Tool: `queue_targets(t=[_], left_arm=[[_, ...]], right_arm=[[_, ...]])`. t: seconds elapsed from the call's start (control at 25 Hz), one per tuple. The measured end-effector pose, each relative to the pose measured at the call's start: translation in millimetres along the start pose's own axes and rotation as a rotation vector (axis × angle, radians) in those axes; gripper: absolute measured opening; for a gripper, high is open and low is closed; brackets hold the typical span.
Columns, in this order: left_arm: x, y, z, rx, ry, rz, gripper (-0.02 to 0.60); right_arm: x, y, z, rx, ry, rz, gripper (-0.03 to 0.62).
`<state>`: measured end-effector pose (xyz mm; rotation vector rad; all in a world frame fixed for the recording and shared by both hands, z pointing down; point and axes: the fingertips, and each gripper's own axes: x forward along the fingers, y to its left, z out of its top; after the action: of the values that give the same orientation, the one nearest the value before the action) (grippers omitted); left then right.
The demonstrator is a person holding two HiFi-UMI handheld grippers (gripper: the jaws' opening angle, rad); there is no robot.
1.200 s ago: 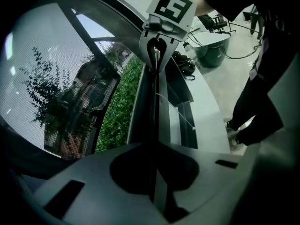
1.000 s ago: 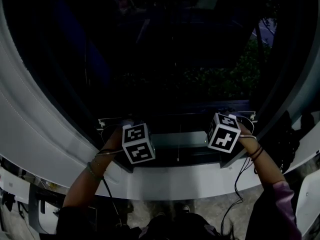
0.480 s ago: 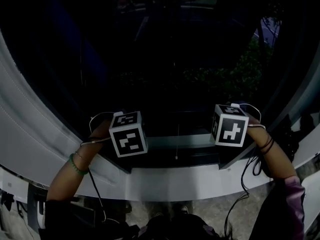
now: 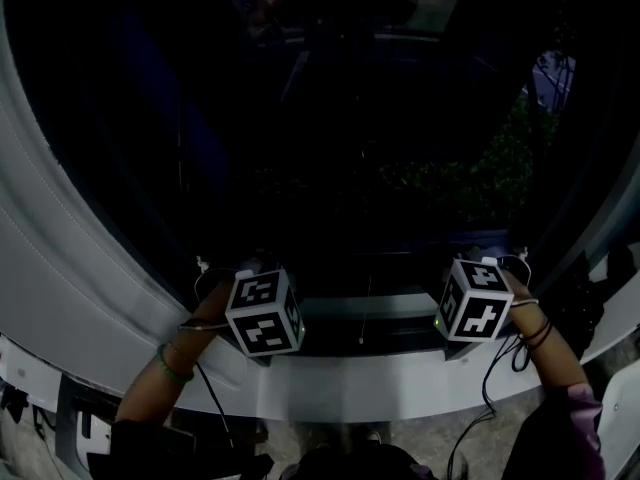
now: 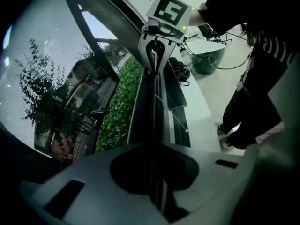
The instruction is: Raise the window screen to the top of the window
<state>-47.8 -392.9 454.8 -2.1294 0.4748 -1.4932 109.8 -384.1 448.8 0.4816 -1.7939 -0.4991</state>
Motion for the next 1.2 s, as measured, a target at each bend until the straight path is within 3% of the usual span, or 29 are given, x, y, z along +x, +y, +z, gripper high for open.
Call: queue_targets(t=[0.12,0.2,0.36,0.4,0.52,0.56,0.68,1.2], left_arm=[[-1,0,-1,-0.012,-0.01,0.048,0.02],[1,1,-1,-0.021,-0.023,0.141,0.023],[-23,36,11,0.047,-0.117,0.586,0.031],[-33,46,14,0.046,-0.129,0.619,0.031],[-50,64,19,-0.035,-0.146,0.483,0.035],[-56,68,22,-0.043,-0.158,0.469,0.035],[-81,85,31,-0.015,-0.172,0.535,0.035],[-190,171,68,0.013,-0.211,0.7,0.04]], right_arm=[[1,1,0,0.002,-0.016,-0.065,0.025],[2,-1,-1,0.002,-0.028,-0.149,0.025],[-25,-32,5,-0.001,-0.086,-0.463,0.025],[-35,-43,8,0.014,-0.096,-0.489,0.025],[-53,-61,16,0.023,-0.097,-0.432,0.026],[-60,-65,19,0.024,-0.102,-0.434,0.026],[-85,-81,26,0.042,-0.11,-0.498,0.028],[-196,-165,64,0.028,-0.178,-0.706,0.035]])
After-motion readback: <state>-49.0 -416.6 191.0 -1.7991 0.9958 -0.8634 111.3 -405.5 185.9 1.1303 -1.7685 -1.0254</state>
